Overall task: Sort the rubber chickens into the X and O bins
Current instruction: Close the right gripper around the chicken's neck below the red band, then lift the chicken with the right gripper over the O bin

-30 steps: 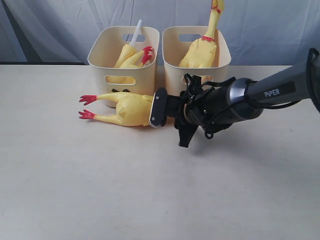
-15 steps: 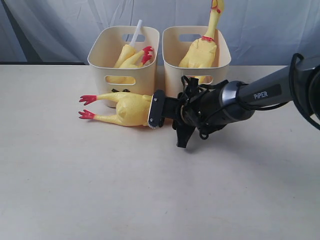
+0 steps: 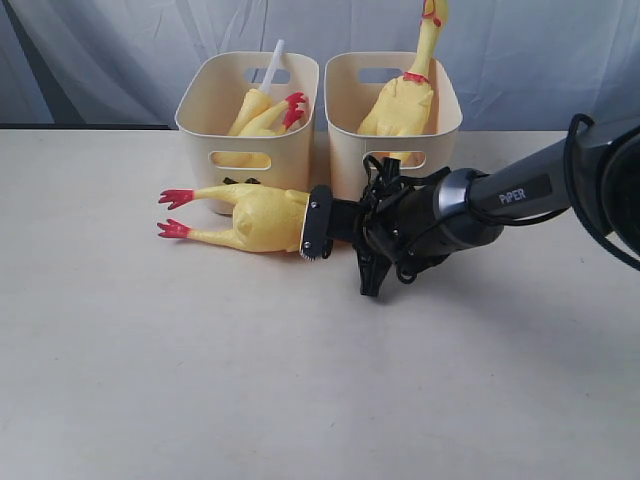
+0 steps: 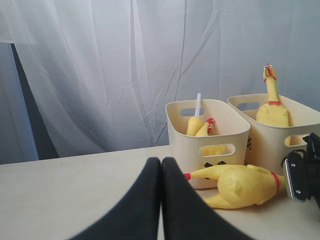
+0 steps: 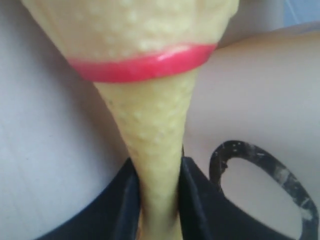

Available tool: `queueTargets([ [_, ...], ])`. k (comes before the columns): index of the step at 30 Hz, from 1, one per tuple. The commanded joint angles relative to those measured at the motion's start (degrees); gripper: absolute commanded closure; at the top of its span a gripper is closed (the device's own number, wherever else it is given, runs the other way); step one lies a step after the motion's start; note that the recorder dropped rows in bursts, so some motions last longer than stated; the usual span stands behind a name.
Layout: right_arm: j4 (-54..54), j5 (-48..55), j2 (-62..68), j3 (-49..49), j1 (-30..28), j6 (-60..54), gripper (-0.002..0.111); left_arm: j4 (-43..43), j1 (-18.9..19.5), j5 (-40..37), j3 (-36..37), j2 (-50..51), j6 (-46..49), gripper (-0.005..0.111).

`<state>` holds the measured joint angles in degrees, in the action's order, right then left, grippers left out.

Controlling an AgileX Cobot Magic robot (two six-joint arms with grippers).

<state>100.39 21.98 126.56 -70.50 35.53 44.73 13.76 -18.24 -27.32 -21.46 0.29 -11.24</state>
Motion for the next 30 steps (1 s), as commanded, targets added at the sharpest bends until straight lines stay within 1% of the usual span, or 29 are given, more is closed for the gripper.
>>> queueTargets([
  [1, -0.4, 0.0, 0.7, -0.1, -0.1, 0.2, 0.099, -0.2, -0.2, 0.3, 0.3, -0.3, -0.2, 0.107],
  [4, -0.4, 0.1, 0.7, -0.1, -0.1, 0.2, 0.108, -0.2, -0.2, 0.3, 0.3, -0.3, -0.2, 0.107],
  [5, -0.4, 0.1, 0.7, -0.1, -0.1, 0.2, 0.109, -0.2, -0.2, 0.3, 0.3, -0.3, -0.2, 0.107],
  [14, -0.4, 3.3, 0.2, -0.1, -0.1, 0.2, 0.109, -0.2, -0.2, 0.3, 0.3, -0.3, -0.2, 0.107],
  [18, -0.7, 3.2, -0.8, -0.1, 0.7, -0.1, 0.109, -0.2, -0.2, 0.3, 0.3, -0.3, -0.2, 0.107],
  [25, -1.7, 3.2, -2.0, -0.1, 4.9, -1.2, 0.109, -0.2, -0.2, 0.3, 0.3, -0.3, -0.2, 0.107],
  [30, -9.1, 5.9, -2.6, -0.1, 8.2, -7.4, 0.109, -0.2, -0.2, 0.3, 0.3, -0.3, -0.2, 0.107],
])
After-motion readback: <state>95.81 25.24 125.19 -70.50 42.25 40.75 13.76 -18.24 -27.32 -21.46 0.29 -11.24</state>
